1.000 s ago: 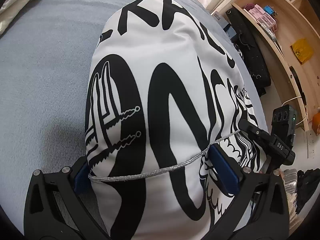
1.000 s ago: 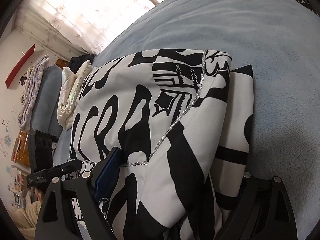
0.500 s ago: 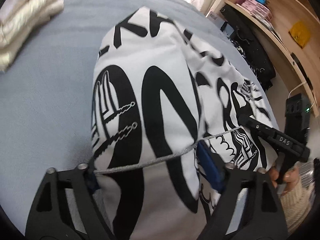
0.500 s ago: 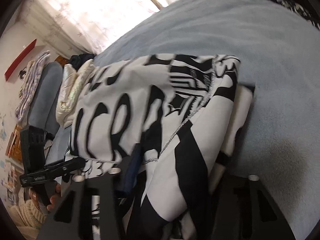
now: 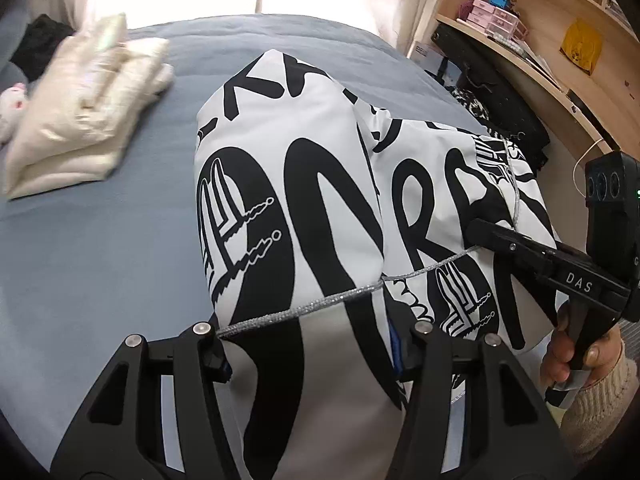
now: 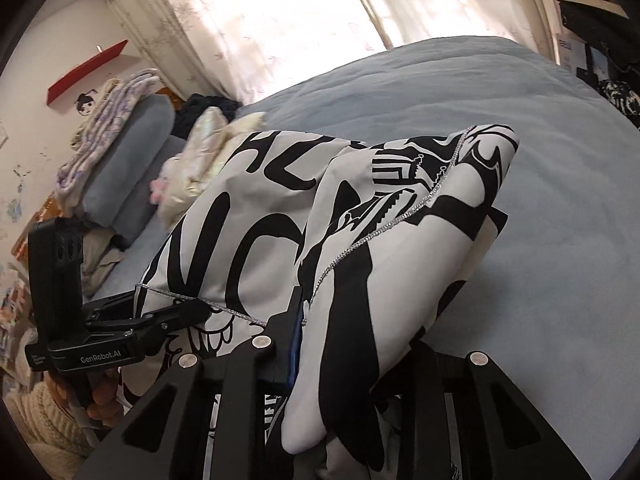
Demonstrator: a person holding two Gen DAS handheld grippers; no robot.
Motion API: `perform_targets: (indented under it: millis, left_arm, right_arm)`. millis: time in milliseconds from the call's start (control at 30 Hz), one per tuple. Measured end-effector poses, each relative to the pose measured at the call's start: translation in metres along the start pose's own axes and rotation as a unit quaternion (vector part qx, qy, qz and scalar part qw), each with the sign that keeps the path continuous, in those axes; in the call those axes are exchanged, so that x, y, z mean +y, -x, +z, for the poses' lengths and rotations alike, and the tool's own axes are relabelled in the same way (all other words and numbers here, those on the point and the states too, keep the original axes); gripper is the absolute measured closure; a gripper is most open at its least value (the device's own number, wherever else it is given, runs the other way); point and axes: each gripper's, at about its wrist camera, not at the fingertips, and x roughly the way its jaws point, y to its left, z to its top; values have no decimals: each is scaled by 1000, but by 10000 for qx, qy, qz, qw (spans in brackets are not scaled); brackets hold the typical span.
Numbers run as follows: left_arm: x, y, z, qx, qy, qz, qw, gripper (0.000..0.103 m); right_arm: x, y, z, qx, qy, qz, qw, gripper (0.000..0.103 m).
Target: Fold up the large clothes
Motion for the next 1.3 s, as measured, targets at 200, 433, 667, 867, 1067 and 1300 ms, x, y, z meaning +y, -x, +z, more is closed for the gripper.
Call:
perform_targets:
  millis: [200, 433, 667, 867, 1067, 1300]
  left_arm:
    - [59, 79, -21, -140, 168, 218, 9995, 51]
    - [139, 151, -15, -425, 265, 528, 9973, 51]
    - [241, 195, 44, -705, 299, 703, 9946, 51]
    - [344, 208, 148, -986, 252, 757, 9919, 51]
    - [420, 175, 249, -1080, 137, 793, 9909, 51]
    - [508, 48, 293, -275, 498, 513, 9971, 45]
  right_arm:
    - [79, 2, -7, -16, 230, 301, 9993, 79]
    - [176, -20, 6, -57, 568, 673, 9961, 79]
    - [280, -57, 65, -167, 826, 1003, 9914, 79]
    - [336, -110, 173, -480, 1087, 1064, 9872, 79]
    - [331, -185, 270, -841, 894, 1046, 9869, 79]
    - [268, -328, 323, -267, -177, 1088, 9936, 79]
